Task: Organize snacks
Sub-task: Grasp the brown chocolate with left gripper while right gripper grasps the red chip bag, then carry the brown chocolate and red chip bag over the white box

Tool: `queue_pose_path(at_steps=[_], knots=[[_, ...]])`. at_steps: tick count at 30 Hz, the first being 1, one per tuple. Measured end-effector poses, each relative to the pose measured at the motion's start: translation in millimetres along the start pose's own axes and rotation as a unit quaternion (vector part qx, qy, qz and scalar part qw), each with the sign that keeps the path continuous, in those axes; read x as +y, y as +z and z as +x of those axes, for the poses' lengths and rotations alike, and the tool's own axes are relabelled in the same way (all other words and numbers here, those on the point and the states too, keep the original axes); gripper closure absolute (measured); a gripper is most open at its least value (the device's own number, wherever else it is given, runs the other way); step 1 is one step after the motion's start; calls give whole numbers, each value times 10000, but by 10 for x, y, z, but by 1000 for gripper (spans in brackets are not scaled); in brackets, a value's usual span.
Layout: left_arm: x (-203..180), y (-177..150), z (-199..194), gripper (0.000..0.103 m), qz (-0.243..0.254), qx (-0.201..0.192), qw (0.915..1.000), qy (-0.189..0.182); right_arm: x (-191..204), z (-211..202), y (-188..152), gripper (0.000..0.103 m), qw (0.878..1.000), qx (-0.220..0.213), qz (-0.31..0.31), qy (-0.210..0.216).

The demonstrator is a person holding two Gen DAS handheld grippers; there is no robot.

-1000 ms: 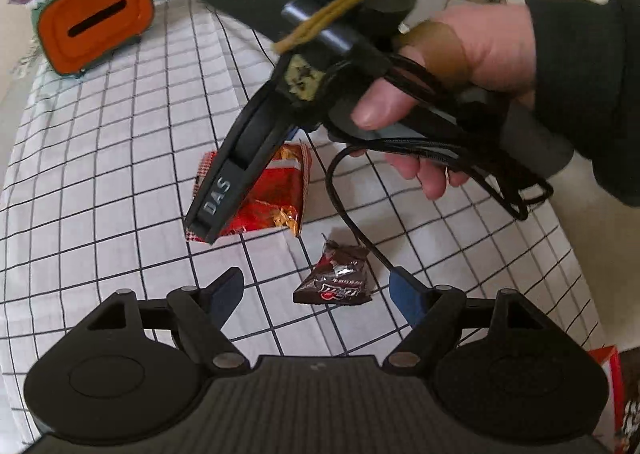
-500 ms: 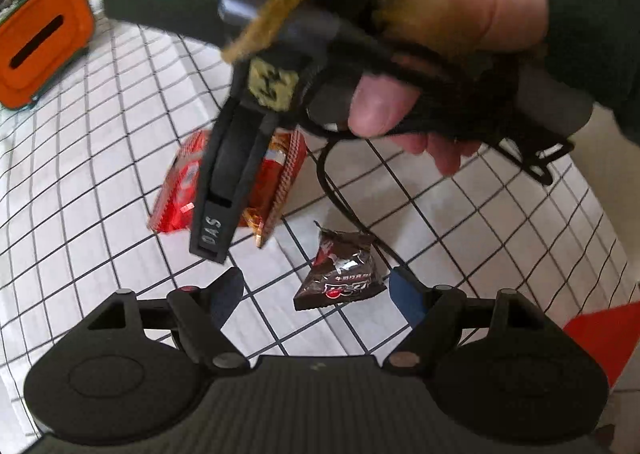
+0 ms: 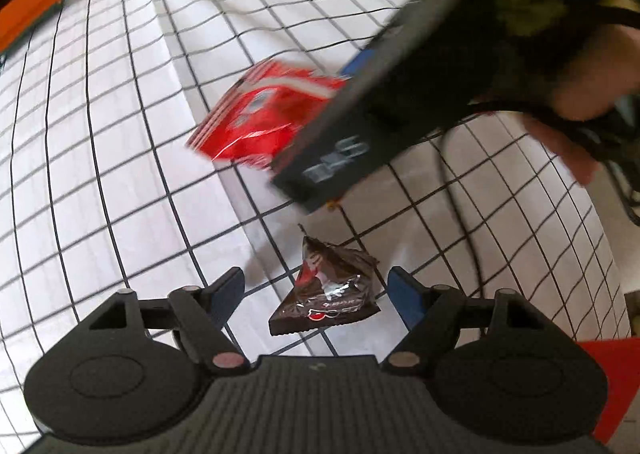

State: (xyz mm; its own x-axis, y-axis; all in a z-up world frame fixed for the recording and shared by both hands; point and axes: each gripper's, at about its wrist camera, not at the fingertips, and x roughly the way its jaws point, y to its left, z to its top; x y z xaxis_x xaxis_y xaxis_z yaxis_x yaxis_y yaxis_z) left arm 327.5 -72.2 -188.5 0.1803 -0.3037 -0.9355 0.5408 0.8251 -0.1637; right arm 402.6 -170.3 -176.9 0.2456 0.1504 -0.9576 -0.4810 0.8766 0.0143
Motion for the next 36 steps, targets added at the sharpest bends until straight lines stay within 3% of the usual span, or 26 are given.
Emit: queue_pose_path(at_steps=[3, 7, 9, 20, 36], knots=[[-2, -1, -9, 40, -19, -57, 9999, 93, -51, -69, -92, 34, 9999, -37, 120, -49], [-13, -27, -40, 66, -52, -102, 9997, 235, -83, -197, -232, 34, 9994, -115, 308, -74], [16, -35, -39, 70, -100, -113, 9995, 285, -97, -251, -277, 34, 9990, -167, 400, -72], [-13, -100, -174, 71, -461, -177, 9973, 544, -170, -617, -641, 34, 9936, -445, 1027, -116], [-247, -311, -1118, 71, -562, -771, 9917, 864, 175, -1472, -1180, 34, 9883, -883, 1242, -9]])
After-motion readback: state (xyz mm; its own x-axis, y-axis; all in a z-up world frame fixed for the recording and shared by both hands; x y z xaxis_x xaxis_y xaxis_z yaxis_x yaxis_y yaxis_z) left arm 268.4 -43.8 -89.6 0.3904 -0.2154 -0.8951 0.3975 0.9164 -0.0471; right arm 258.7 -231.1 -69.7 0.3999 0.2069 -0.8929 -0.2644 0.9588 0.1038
